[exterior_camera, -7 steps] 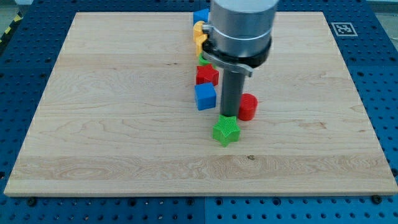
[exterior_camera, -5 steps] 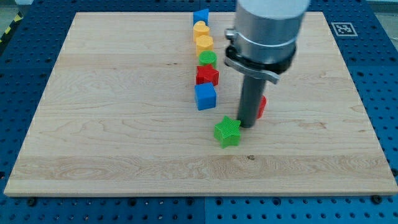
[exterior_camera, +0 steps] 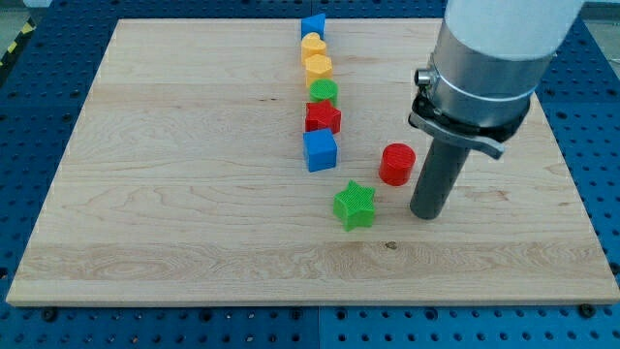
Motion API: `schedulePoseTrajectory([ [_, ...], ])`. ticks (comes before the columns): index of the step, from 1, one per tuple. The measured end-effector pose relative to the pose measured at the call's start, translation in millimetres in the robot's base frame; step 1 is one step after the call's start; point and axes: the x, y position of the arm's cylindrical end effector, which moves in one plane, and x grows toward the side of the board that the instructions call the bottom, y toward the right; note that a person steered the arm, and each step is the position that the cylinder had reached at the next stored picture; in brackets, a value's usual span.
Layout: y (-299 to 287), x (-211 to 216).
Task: Push the red circle slightly up
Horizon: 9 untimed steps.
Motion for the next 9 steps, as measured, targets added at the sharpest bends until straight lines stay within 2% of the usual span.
schedulePoseTrajectory([
  [1, 0, -33],
  [3, -7, -18],
  [6, -46, -35],
  [9, -23, -86],
])
